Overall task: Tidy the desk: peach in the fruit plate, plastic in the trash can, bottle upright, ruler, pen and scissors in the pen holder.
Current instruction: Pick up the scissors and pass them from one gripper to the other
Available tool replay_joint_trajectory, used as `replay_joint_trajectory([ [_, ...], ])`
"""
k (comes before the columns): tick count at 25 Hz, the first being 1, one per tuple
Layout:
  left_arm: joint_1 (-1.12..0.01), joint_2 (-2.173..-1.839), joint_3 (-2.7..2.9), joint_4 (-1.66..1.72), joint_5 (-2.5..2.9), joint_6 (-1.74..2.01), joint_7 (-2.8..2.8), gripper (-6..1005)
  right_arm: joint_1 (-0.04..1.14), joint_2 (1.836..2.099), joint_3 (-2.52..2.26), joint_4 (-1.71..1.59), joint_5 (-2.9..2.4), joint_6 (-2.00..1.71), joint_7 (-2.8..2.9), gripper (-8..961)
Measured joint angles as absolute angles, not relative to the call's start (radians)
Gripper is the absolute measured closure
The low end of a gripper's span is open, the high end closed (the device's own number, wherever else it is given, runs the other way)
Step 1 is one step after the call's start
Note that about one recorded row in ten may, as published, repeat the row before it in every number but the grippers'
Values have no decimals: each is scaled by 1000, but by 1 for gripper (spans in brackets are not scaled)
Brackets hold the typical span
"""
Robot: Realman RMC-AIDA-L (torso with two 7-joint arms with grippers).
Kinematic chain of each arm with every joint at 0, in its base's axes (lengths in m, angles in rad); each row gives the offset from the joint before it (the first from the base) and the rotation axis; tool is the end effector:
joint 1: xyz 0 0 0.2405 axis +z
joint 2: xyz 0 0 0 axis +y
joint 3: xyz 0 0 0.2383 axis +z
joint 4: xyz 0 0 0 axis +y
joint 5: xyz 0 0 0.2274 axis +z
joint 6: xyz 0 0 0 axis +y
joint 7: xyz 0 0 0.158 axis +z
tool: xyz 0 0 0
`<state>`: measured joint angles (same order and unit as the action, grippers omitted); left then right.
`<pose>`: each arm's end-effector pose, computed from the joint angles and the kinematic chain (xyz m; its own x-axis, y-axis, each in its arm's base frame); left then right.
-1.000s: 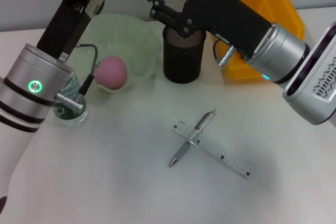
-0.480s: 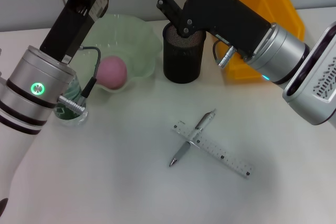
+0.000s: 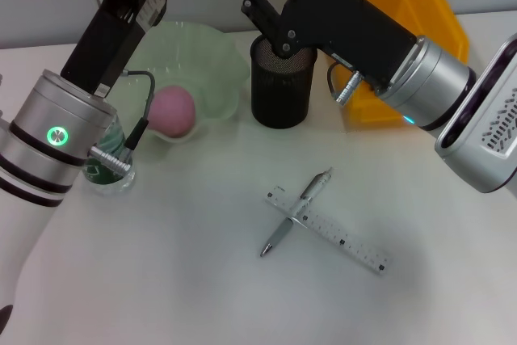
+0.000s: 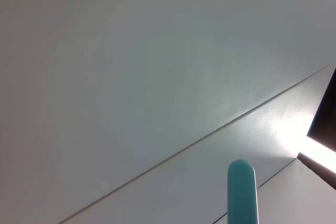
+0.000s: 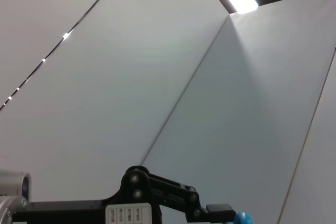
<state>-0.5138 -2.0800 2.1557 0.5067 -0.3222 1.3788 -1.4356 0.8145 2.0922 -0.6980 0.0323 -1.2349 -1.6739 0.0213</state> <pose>-0.1388 0.3523 -0.0371 -0.3015 0.4675 0.8310 0.5552 -0.6225 0.5516 0.1438 0.3602 -0.0370 0.5145 0.6445 -0.5655 -0.0912 -0.6146 -0.7835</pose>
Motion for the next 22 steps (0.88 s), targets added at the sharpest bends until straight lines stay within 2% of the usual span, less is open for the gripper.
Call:
replay_joint_trajectory([
  [6, -514, -2080, 2156, 508, -322, 1379, -1432, 765, 815, 2092, -698, 34, -1239, -1677, 21, 641],
  [11, -516, -2080, 2160, 508, -322, 1378, -1430, 764, 815, 2092, -698, 34, -1240, -1677, 21, 797],
  [22, -514, -2080, 2163, 508, -322, 1377, -1429, 764, 815, 2092, -698, 34, -1241, -1677, 21, 798],
])
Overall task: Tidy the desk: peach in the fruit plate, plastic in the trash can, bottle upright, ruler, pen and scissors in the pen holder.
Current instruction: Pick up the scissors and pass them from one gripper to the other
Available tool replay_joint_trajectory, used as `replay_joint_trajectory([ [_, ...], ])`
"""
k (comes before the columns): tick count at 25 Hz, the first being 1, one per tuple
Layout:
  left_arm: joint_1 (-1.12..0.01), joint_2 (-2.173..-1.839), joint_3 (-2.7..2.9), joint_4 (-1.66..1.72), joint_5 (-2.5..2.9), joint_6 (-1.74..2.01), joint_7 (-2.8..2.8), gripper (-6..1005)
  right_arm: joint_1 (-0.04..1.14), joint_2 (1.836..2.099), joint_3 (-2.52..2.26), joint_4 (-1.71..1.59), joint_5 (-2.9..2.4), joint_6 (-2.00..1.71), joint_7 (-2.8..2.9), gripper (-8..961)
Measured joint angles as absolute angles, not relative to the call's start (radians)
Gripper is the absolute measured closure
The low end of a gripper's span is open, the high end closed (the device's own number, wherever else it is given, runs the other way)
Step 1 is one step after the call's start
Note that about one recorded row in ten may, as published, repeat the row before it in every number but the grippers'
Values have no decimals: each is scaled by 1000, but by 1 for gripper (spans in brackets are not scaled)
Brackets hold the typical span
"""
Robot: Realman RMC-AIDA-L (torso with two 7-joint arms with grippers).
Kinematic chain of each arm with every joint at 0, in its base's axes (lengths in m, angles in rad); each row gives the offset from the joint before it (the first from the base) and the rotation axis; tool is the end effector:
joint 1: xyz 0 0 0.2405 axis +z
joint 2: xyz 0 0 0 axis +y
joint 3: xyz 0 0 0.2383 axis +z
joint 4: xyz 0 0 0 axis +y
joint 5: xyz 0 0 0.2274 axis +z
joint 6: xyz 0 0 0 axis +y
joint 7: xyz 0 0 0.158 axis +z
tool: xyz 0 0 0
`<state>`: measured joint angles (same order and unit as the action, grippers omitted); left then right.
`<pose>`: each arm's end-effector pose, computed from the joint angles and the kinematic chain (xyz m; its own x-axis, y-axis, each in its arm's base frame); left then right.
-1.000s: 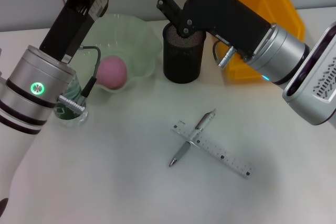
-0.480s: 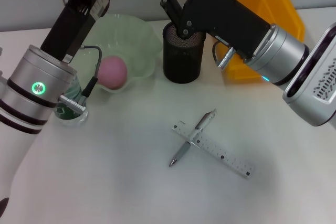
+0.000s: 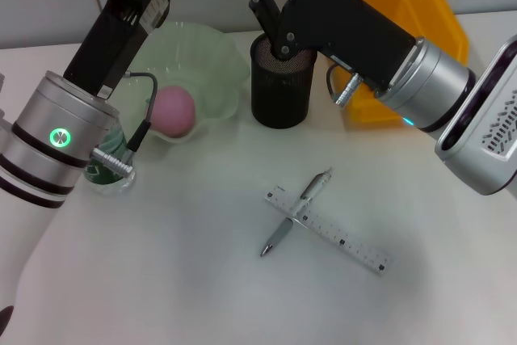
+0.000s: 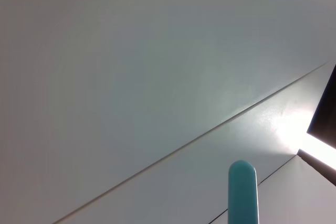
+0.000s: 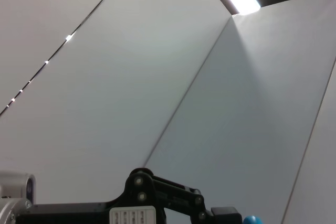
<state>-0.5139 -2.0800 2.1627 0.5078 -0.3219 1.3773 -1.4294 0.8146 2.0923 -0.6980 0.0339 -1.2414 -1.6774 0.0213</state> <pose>-0.1382 0.3514 -0.0387 -0.2937 0.4695 0.8326 0.5567 -0.6240 0.5483 0.1435 0.3590 -0.0378 0.5118 0.6445 -0.5680 -0.0869 -0.6190 -0.7806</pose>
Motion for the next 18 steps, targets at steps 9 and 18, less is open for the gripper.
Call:
replay_joint_trajectory([
  [9, -514, -2080, 2164, 512, -323, 1377, -1425, 763, 814, 2092, -698, 34, -1242, -1677, 21, 870],
  [18, -515, -2080, 2164, 512, -318, 1378, -1415, 674, 812, 2092, -698, 34, -1238, -1675, 21, 871],
])
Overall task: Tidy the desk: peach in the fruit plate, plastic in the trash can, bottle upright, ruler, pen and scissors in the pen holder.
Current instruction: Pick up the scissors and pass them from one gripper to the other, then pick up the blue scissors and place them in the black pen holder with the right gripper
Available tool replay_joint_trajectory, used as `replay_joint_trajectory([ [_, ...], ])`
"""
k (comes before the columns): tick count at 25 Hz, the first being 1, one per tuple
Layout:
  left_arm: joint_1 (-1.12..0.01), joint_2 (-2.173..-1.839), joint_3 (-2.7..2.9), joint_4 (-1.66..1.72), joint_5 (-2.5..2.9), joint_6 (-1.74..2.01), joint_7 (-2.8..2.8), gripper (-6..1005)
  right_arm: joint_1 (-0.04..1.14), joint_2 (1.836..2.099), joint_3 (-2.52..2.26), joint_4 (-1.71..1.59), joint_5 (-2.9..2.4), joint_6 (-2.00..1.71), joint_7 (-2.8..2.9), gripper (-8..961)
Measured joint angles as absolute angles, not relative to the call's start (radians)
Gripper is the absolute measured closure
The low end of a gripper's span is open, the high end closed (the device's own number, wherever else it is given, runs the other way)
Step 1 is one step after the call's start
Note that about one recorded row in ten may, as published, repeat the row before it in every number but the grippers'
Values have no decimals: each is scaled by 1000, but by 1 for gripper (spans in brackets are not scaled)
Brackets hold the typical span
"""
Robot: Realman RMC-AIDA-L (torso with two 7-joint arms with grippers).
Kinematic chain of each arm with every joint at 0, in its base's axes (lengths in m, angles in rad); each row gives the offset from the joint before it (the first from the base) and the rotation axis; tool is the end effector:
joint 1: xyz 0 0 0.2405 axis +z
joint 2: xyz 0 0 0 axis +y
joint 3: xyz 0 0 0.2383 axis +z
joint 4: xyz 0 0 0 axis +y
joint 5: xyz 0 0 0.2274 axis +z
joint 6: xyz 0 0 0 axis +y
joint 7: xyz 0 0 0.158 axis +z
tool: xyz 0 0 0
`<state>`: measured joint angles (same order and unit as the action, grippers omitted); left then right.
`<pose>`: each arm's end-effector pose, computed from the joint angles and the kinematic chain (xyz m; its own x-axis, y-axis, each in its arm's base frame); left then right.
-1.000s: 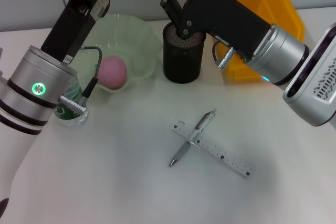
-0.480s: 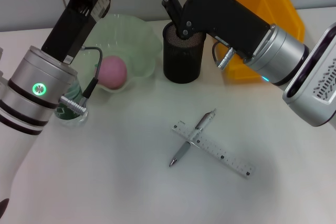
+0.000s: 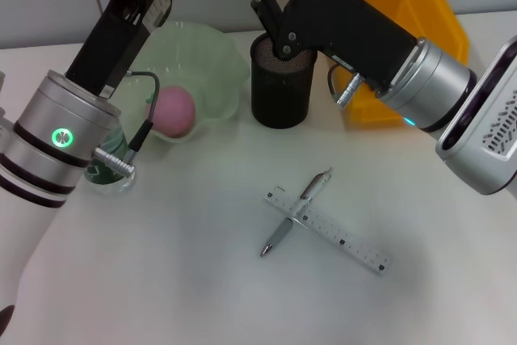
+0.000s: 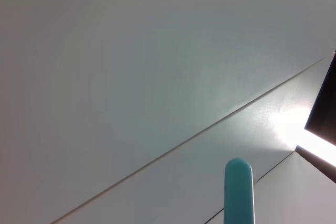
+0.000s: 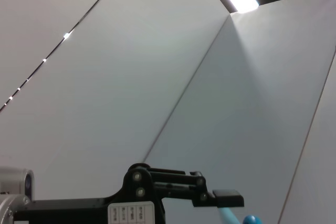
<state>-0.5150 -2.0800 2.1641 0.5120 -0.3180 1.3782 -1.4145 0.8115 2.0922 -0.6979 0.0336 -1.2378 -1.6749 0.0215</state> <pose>-0.1362 0.3508 -0.0392 -0.2818 0.4639 0.8398 0.5558 -0.6345 0.5370 0.1449 0.3593 -0.0374 0.5159 0.6422 -0.5670 -0.0917 -0.6167 -0.7819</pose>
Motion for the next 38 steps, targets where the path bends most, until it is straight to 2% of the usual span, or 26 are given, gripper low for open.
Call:
replay_joint_trajectory([
  [9, -517, -2080, 2164, 512, -315, 1377, -1403, 300, 811, 2092, -698, 33, -1236, -1678, 21, 871],
  [15, -516, -2080, 2164, 512, -319, 1377, -1403, 215, 808, 2092, -698, 31, -1236, -1680, 21, 871],
  [27, -513, -2079, 2156, 492, -298, 1417, -1301, 214, 795, 2092, -642, 32, -1235, -1711, 43, 872],
  [33, -510, -2067, 2093, 467, -159, 1518, -1160, 214, 772, 2092, -585, 25, -1235, -1732, 105, 872],
  [38, -515, -2044, 1904, 450, 198, 1544, -1129, 224, 746, 2088, -501, 17, -1235, -1739, 213, 872],
])
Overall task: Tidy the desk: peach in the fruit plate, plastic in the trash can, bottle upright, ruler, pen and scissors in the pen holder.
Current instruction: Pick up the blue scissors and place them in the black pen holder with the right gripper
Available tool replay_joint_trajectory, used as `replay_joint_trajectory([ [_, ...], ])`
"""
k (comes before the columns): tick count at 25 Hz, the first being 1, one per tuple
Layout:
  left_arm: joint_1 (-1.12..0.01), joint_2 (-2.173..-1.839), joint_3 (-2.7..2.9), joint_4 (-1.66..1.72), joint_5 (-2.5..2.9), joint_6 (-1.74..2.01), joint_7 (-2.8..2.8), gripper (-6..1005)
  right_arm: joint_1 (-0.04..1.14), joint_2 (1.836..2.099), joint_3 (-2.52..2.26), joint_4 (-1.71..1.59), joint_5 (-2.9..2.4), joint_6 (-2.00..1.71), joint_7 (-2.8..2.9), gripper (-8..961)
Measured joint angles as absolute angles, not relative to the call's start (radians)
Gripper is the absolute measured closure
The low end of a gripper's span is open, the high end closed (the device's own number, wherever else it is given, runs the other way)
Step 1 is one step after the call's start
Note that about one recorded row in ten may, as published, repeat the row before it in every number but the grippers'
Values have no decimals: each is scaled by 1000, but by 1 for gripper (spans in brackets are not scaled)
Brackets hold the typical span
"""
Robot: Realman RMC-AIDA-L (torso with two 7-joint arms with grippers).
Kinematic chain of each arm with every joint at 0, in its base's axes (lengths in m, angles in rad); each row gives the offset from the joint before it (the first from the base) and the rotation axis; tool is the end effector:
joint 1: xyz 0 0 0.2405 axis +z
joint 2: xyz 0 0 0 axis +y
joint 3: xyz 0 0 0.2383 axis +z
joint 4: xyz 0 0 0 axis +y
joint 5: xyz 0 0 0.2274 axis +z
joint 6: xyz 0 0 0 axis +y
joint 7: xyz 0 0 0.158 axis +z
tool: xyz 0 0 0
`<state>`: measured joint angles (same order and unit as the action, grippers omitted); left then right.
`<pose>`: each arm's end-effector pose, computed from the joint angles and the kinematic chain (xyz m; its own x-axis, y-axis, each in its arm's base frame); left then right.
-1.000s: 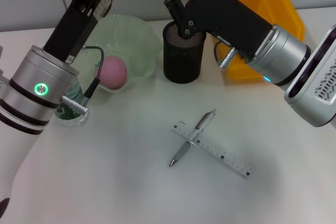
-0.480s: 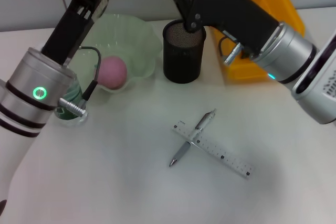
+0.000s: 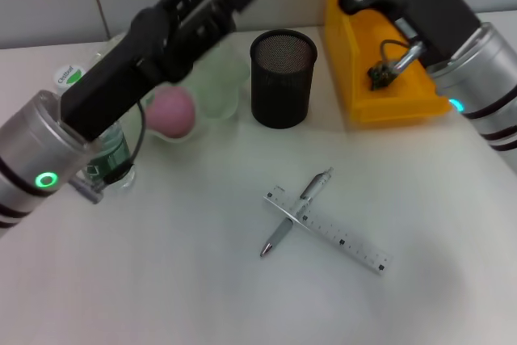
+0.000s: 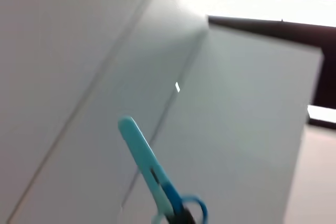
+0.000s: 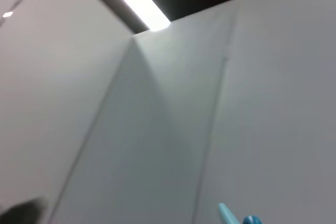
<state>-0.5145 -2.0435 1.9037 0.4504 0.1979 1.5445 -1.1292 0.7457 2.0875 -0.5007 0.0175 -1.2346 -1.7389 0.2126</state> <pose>-0.1445 0.3308 -0.0282 0.1632 0.2222 0.9612 0.4343 -0.8910 0.1322 0.1676 0.3617 -0.0018 0.4427 0.5704 -0.6919 -0.3589 -0.5944 -0.7197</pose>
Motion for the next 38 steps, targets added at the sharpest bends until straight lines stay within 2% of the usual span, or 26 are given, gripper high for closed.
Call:
replay_joint_trajectory([
  [1, -509, -2023, 1814, 465, 366, 1550, -1130, 226, 741, 2087, -486, 13, -1235, -1739, 240, 872],
  [8, -459, -1977, 1578, 570, 822, 1613, -1141, 226, 698, 2082, -447, -134, -1235, -1714, 606, 871],
  [13, -411, -1976, 1451, 692, 1099, 1611, -1199, 226, 663, 2079, -491, -307, -1261, -1667, 868, 871],
  [18, -408, -1999, 1290, 751, 1396, 1603, -1270, 226, 607, 2071, -629, -598, -1365, -1519, 1205, 872],
  [23, -406, -2025, 1164, 772, 1539, 1605, -1266, 226, 599, 2036, -662, -884, -1626, -1458, 1620, 872],
  [28, -399, -2029, 1123, 776, 1563, 1609, -1246, 226, 641, 2006, -660, -1108, -1870, -1502, 1967, 871],
  [32, -398, -2029, 1121, 776, 1565, 1612, -1246, 226, 726, 1971, -655, -1210, -2038, -1608, 2158, 871],
  [33, -398, -2029, 1120, 777, 1566, 1613, -1246, 226, 778, 1952, -654, -1234, -2119, -1666, 2235, 871],
  [38, -402, -2026, 1125, 775, 1569, 1620, -1248, 226, 896, 1933, -657, -1258, -2302, -1750, 2334, 871],
])
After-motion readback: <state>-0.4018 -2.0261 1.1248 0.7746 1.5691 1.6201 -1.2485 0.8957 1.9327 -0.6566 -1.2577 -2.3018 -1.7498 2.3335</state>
